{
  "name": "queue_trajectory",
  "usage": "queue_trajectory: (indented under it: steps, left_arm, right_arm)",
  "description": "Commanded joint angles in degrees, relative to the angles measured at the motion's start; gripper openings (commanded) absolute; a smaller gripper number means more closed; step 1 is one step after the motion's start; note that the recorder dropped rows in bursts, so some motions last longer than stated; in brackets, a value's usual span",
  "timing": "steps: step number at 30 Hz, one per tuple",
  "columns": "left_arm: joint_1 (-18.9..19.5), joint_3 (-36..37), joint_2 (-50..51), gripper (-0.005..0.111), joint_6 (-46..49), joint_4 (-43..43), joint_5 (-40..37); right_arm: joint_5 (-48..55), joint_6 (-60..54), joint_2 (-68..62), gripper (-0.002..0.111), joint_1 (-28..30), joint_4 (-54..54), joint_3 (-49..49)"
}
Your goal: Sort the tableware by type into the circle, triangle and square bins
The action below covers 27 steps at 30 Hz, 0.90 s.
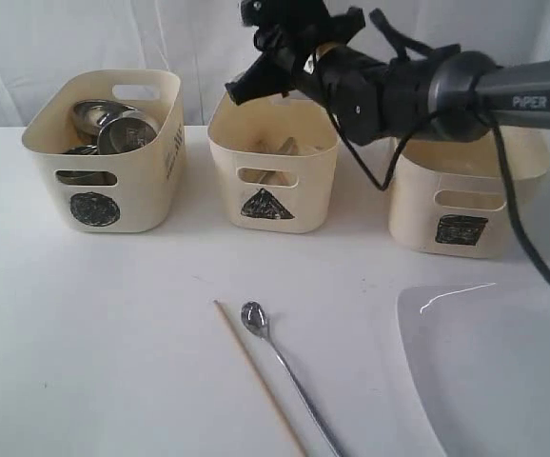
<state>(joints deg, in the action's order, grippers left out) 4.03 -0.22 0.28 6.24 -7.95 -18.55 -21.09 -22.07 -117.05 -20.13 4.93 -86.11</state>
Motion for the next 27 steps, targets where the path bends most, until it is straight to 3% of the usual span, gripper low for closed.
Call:
queue_trajectory:
  steps: [1, 6, 12, 15, 22, 27]
  left_arm:
    - [-0.08, 0.22, -0.28, 0.000, 0.00, -0.28, -1.66]
    - [-0.08, 0.22, -0.28, 0.000, 0.00, -0.28, -1.66]
    - [-0.08, 0.22, -0.28, 0.000, 0.00, -0.28, -1.66]
    - [-0.08, 0.22, -0.28, 0.000, 0.00, -0.28, -1.66]
    - [-0.08, 0.22, -0.28, 0.000, 0.00, -0.28, -1.66]
    - [-0.08, 0.22, -0.28, 0.000, 0.00, -0.28, -1.66]
  right_arm:
    - [1.53, 0.47, -2.14, 0.020, 0.33, 2.41, -0.06]
    - [2.12, 0.36, -2.00, 0.041, 0.33, 3.23, -0.06]
    - [5.77, 0.82, 2.87, 0.042, 0.22, 3.23, -0.06]
    - [18.28, 3.48, 8.34, 0.036, 0.22, 3.23, -0.06]
    - [67.29, 4.38, 15.79, 0.000, -0.42, 5.07, 0.62]
    - [82.35, 11.67, 15.93, 0.000, -3.70, 9.53, 5.38]
